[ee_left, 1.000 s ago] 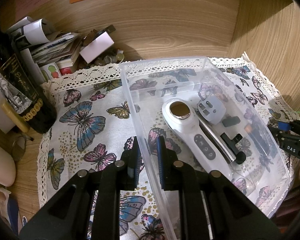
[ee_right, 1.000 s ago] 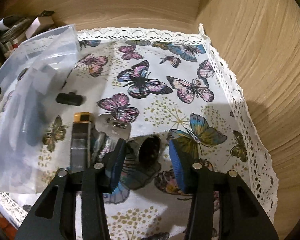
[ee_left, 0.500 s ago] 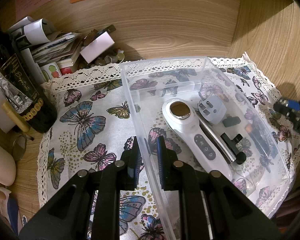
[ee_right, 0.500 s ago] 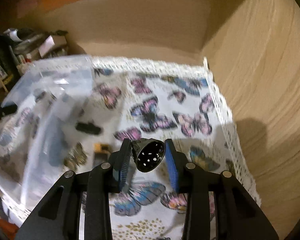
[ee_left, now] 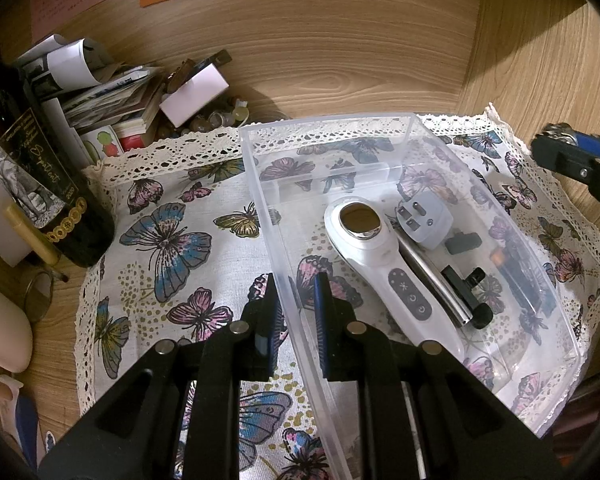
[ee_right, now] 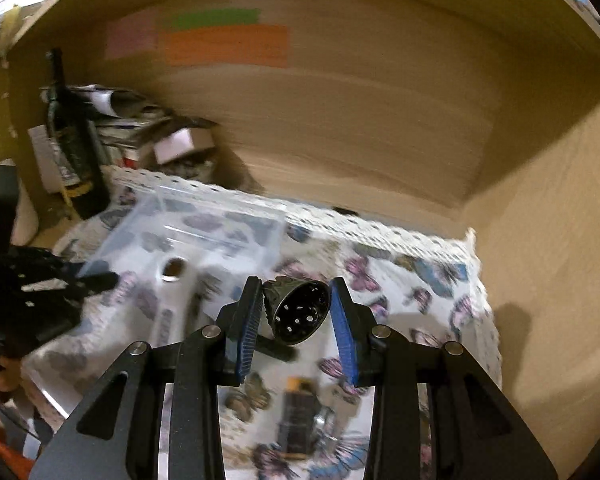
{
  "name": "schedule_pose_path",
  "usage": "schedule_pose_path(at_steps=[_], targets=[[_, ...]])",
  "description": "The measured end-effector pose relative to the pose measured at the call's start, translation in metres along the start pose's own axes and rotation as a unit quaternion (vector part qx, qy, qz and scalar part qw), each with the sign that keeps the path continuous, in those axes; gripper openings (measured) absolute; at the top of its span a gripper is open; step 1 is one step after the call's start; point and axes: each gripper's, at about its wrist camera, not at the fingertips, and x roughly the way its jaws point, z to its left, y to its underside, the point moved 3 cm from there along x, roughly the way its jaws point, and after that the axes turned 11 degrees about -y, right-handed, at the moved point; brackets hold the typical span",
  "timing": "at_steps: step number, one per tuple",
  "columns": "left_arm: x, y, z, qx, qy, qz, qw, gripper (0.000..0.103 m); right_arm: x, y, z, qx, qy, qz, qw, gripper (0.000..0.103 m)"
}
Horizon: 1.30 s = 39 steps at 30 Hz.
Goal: Organize rigid objects
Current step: 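Carry the small black round part into the clear box and release, then move the right gripper back to the keys and close on them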
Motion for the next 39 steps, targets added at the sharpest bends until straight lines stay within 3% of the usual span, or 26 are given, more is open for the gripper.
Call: schedule_pose_path(at_steps=[4, 11, 19, 27, 39], targets=[[0.000, 0.000, 0.000, 0.001, -0.001, 0.000, 1.0000, 0.014, 0.012, -0.004, 0.021, -0.023, -0.022, 0.011, 0.999, 0.032], [0.000, 0.000, 0.000, 0.001, -0.001, 0.000, 1.0000, 0.014, 0.047, 0.006, 0.042, -0.031, -0.057, 0.068, 0.996, 0.032], [0.000, 0.000, 0.001, 0.001, -0.001, 0.000, 1.0000, 0.014, 0.070, 0.014, 0.048, -0.039, -0.060, 0.118, 0.990, 0.032], [0.000, 0.000, 0.001, 0.002, -0.002, 0.000, 1.0000, 0.014, 0.062, 0.009, 0.047, -0.038, -0.055, 0.103, 0.992, 0.037], [0.000, 0.000, 0.001, 0.002, -0.002, 0.000, 1.0000, 0.014, 0.010, -0.006, 0.018, -0.010, -0.028, 0.043, 0.999, 0.039]])
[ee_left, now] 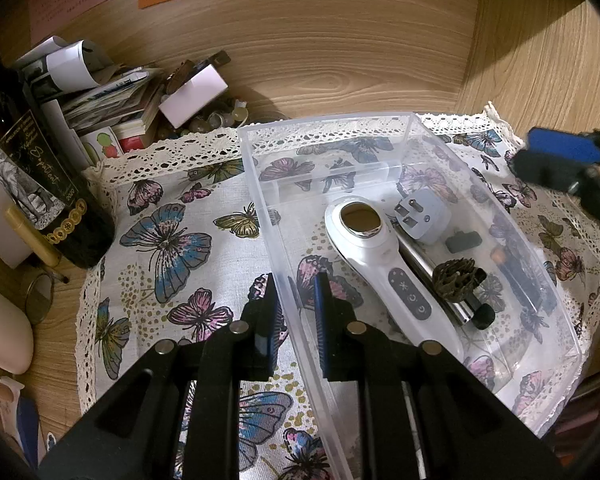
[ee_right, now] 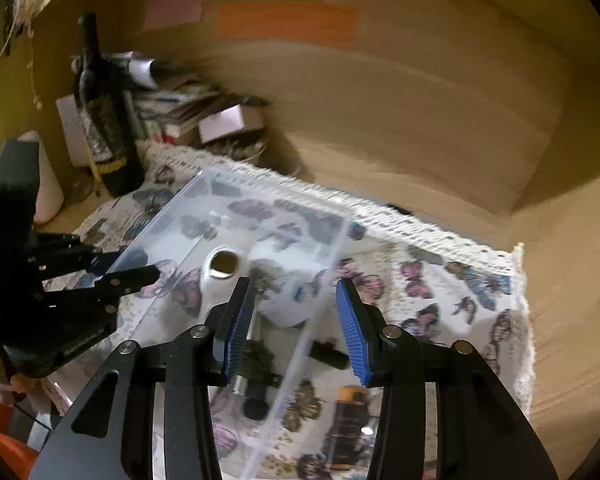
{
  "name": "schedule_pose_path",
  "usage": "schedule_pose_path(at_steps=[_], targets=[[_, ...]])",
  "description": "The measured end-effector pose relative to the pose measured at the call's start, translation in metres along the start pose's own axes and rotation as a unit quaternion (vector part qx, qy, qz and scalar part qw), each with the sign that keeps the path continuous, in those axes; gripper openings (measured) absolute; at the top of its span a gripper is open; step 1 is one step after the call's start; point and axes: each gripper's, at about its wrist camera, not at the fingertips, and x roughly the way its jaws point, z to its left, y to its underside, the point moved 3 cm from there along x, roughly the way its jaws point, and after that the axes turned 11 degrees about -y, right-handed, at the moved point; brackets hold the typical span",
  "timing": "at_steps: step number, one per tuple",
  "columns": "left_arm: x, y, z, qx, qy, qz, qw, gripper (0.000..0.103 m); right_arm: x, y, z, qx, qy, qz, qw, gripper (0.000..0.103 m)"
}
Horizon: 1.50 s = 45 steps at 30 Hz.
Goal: Organize rigid objects
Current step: 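Move the right gripper back to the keys and close on them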
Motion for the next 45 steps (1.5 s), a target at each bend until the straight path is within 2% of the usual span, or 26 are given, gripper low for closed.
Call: schedule_pose_path(at_steps=[6, 11, 21, 25, 31, 40, 41, 43, 45], targets=[[0.000, 0.000, 0.000, 0.000, 0.000, 0.000, 1.0000, 0.014, -0.025, 0.008, -0.026, 0.029, 0.033, -0.014, 0.999, 0.040], [0.000, 0.000, 0.000, 0.000, 0.000, 0.000, 1.0000, 0.014, -0.030, 0.024, -0.042, 0.052, 0.052, -0.002, 0.997, 0.040], [0.000, 0.000, 0.000, 0.001, -0.001, 0.000, 1.0000, 0.014, 0.001, 0.085, -0.071, 0.123, 0.059, 0.073, 0.988, 0.040], [0.000, 0.000, -0.001, 0.003, -0.002, -0.001, 1.0000, 0.014, 0.017, 0.107, -0.079, 0.156, 0.045, 0.098, 0.982, 0.040], [0.000, 0.000, -0.001, 0.003, -0.002, -0.001, 1.0000, 0.014, 0.026, 0.109, -0.079, 0.170, 0.025, 0.100, 0.980, 0.040], [0.000, 0.000, -0.001, 0.003, -0.001, -0.001, 1.0000, 0.014, 0.041, 0.104, -0.084, 0.166, 0.038, 0.088, 0.981, 0.040], [0.000, 0.000, -0.001, 0.002, -0.001, -0.001, 1.0000, 0.014, 0.041, 0.104, -0.084, 0.165, 0.039, 0.086, 0.982, 0.039], [0.000, 0.000, -0.001, 0.003, -0.002, -0.001, 1.0000, 0.014, 0.040, 0.105, -0.084, 0.162, 0.047, 0.081, 0.982, 0.021], [0.000, 0.000, -0.001, 0.003, -0.002, -0.001, 1.0000, 0.014, 0.038, 0.105, -0.085, 0.167, 0.043, 0.079, 0.982, 0.020]])
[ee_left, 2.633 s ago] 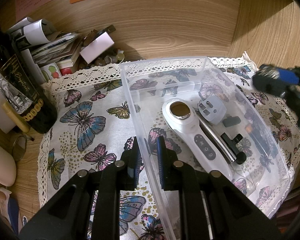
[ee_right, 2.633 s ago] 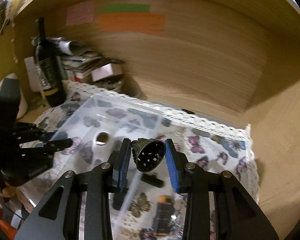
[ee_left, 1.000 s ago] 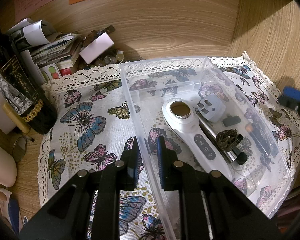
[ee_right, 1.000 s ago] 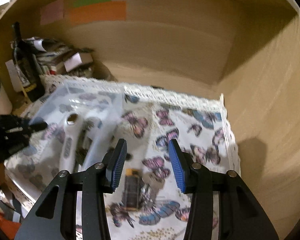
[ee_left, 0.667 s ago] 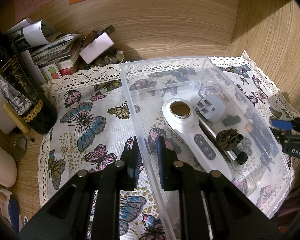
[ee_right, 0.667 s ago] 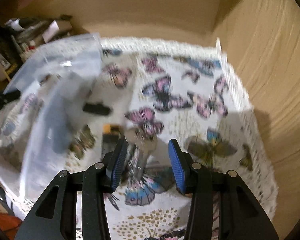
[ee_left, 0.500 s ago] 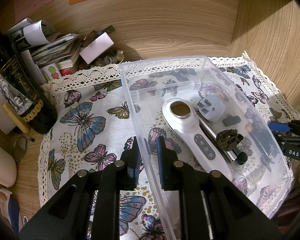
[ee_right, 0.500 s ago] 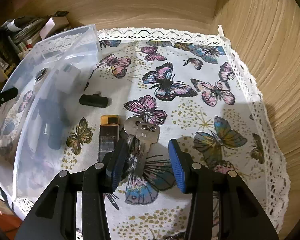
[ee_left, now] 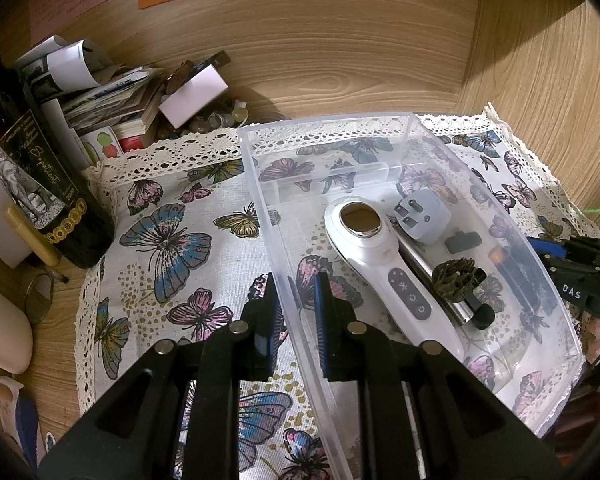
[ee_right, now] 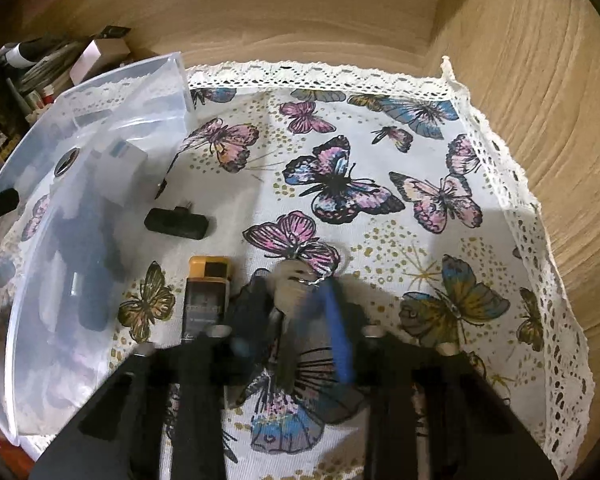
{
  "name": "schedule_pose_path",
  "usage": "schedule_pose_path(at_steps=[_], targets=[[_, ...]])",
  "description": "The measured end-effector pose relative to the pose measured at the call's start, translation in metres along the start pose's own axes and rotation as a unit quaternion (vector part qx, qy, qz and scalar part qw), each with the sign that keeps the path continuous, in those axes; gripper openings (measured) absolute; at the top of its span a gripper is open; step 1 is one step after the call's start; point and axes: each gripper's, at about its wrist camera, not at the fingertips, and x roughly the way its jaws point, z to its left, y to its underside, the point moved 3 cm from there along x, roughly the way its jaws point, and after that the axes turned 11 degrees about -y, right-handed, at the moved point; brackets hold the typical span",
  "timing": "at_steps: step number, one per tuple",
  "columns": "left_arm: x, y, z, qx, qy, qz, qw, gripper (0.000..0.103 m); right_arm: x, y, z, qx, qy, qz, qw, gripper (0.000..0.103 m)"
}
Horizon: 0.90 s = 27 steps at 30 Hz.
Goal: Organize rigid objects
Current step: 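Move the right gripper back to the keys and close on them, then lift the keys with the right gripper and drop them into the clear box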
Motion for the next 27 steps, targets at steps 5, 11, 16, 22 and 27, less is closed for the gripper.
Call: schedule_pose_path(at_steps=[5, 11, 16, 22, 27], targets=[[0.000, 0.000, 0.000, 0.000, 0.000, 0.000, 1.0000, 0.014, -0.007, 0.003, -0.003, 0.005, 0.008, -0.012, 1.000, 0.018], [0.000, 0.000, 0.000, 0.000, 0.000, 0.000, 1.0000, 0.014, -0.031, -0.003, -0.002, 0.002, 0.015, -0.045, 0.999, 0.003], [0.000, 0.000, 0.000, 0.000, 0.000, 0.000, 1.0000, 0.014, -0.050, -0.012, -0.001, -0.006, 0.022, -0.070, 0.997, 0.003], [0.000, 0.000, 0.000, 0.000, 0.000, 0.000, 1.0000, 0.014, -0.041, -0.014, -0.001, 0.003, -0.003, -0.033, 0.999, 0.008], [0.000, 0.000, 0.000, 0.001, 0.000, 0.000, 1.0000, 0.014, -0.020, -0.005, 0.000, 0.003, 0.007, -0.011, 1.000, 0.039]])
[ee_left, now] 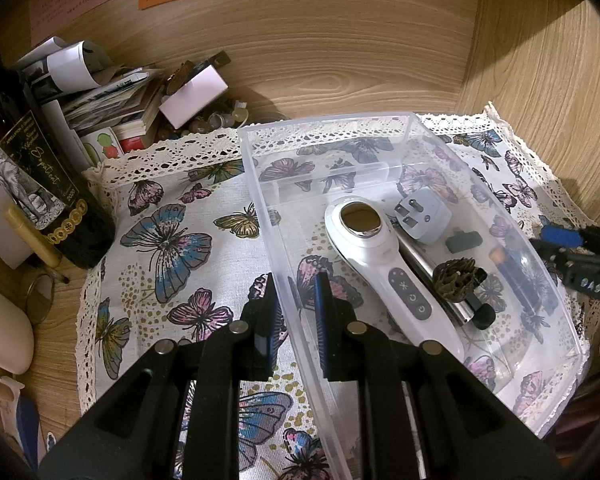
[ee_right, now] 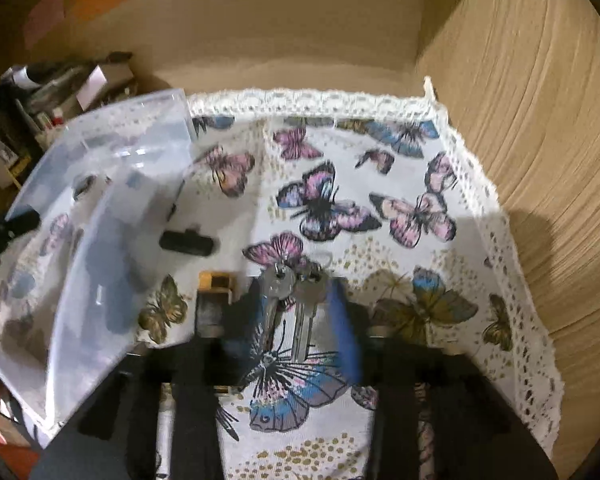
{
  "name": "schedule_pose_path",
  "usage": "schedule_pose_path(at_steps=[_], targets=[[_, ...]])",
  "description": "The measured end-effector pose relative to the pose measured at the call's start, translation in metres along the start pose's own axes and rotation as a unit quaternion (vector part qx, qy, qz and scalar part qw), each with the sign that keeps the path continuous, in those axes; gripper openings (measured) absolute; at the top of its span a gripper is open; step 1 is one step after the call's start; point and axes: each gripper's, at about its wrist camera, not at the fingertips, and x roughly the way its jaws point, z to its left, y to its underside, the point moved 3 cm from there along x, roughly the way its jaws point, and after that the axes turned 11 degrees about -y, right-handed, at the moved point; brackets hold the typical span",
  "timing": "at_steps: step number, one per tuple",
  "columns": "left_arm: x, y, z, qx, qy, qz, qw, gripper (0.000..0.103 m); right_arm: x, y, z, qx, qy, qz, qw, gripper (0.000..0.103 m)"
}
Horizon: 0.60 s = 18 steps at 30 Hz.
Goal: Organize rigid objects
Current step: 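Lift the keys with the right gripper and drop them into the clear box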
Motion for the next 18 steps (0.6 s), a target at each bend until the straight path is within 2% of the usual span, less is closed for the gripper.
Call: schedule_pose_path(at_steps=[5, 9, 11, 13, 18], targets=[[0.000, 0.000, 0.000, -0.001, 0.001, 0.000, 1.0000, 0.014, 0.020, 0.006, -0.002, 0.000, -0.003, 0.035, 0.999, 0.042], [-0.001, 0.000, 0.000, -0.001, 0.001, 0.000, 1.0000, 0.014, 0.026, 0.002, -0.004, -0.003, 0.000, 0.026, 1.000, 0.045], [-0.001, 0.000, 0.000, -0.001, 0.001, 0.000, 1.0000, 0.014, 0.028, -0.001, -0.008, 0.004, -0.004, 0.021, 1.000, 0.036], [-0.001, 0.000, 0.000, -0.001, 0.001, 0.000, 1.0000, 0.014, 0.028, -0.002, -0.009, 0.002, 0.001, 0.020, 1.000, 0.009], [-0.001, 0.000, 0.000, -0.001, 0.001, 0.000, 1.0000, 0.014, 0.026, -0.001, -0.011, 0.004, 0.001, 0.012, 1.000, 0.008]])
